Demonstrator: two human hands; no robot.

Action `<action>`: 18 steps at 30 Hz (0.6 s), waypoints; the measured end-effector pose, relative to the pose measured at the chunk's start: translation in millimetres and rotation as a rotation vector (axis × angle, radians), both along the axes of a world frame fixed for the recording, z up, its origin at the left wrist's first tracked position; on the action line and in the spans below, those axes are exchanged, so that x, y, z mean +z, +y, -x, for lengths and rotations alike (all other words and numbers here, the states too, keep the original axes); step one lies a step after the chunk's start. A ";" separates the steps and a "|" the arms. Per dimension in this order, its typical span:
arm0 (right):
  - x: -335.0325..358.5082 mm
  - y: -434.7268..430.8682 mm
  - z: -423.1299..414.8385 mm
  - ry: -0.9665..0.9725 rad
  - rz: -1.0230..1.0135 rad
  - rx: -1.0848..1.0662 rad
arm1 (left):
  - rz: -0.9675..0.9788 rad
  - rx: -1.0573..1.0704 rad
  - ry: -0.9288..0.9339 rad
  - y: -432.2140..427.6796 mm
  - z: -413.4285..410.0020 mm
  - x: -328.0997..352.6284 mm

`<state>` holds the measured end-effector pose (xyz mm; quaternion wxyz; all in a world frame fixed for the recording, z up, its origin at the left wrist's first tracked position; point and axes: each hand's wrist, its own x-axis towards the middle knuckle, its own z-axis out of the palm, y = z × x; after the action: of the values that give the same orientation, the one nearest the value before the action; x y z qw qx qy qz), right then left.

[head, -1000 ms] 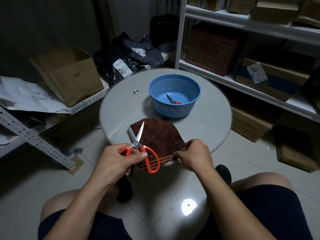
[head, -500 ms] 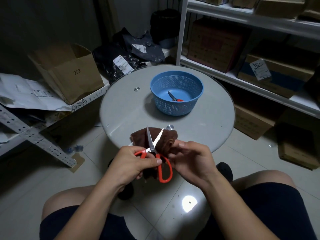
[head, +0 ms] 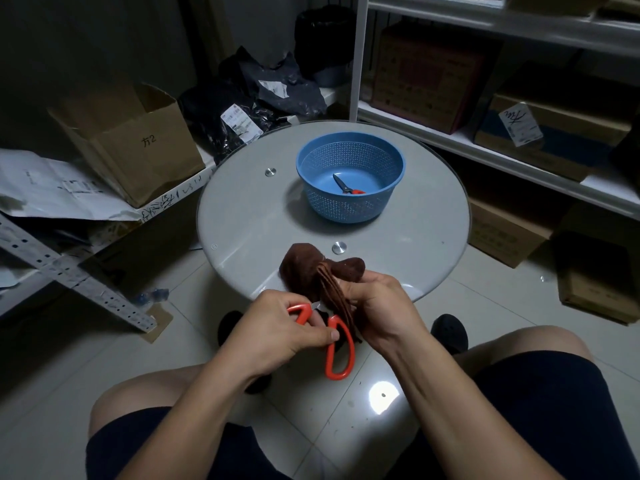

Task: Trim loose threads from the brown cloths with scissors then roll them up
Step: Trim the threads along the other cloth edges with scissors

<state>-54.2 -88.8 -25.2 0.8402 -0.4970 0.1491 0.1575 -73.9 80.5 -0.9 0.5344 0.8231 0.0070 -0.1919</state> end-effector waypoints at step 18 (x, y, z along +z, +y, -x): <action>6.0 -6.3 0.6 -0.078 -0.098 0.256 | 0.050 0.000 -0.015 -13.7 -4.5 11.6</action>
<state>-54.8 -95.1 -19.2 0.8416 -0.4763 0.0437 0.2510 -69.5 66.8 10.8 0.5549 0.8109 -0.0016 -0.1856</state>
